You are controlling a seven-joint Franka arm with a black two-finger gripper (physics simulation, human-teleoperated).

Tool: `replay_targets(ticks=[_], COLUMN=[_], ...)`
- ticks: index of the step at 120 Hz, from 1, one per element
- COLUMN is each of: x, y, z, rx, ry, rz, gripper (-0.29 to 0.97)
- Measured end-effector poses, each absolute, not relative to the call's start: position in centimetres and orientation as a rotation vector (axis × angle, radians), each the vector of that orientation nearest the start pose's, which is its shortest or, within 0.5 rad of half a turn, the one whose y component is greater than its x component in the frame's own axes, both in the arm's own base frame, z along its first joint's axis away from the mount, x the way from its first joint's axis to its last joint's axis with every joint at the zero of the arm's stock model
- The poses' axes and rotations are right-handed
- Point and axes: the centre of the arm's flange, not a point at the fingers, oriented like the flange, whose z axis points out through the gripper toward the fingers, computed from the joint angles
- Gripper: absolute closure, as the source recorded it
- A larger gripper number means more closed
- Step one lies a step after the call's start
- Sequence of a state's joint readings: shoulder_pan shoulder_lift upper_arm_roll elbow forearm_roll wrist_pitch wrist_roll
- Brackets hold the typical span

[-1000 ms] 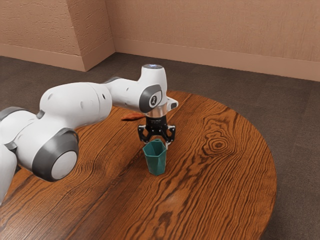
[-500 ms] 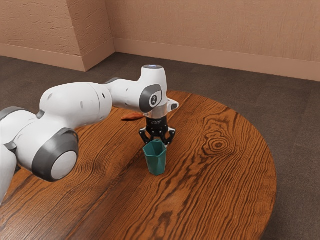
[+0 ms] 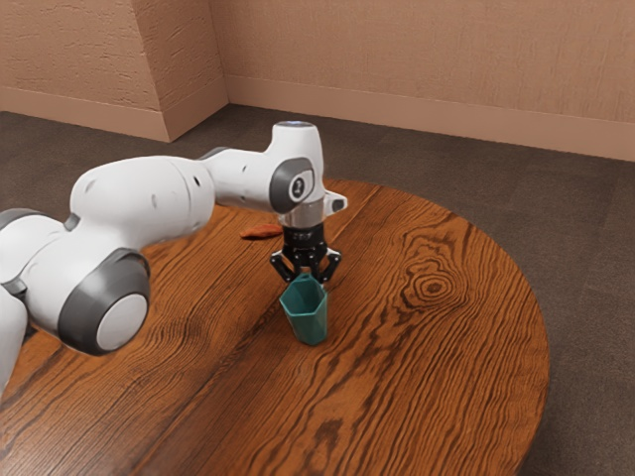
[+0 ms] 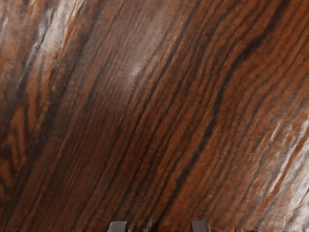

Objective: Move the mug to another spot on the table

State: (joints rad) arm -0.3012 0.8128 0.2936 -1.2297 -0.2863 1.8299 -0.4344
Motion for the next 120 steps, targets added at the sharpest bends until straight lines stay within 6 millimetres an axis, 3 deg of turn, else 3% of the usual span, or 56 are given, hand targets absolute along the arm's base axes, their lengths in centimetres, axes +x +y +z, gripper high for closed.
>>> replay_targets(ticks=[31,55,84,103,120], x=[72.3,72.0,72.3,72.5,72.9], y=[-6.6,-2.2,4.3,6.9,7.5], z=[29.8,30.9,32.9,33.1,32.1], rx=[-3.003,-2.978,-2.981,-2.991,-3.003], ry=[-0.747,-0.865,-1.043,-1.132,-1.183], rz=[0.403,0.523,0.551,0.551,0.551], gripper=[0.69,0.70,0.70,0.70,0.71])
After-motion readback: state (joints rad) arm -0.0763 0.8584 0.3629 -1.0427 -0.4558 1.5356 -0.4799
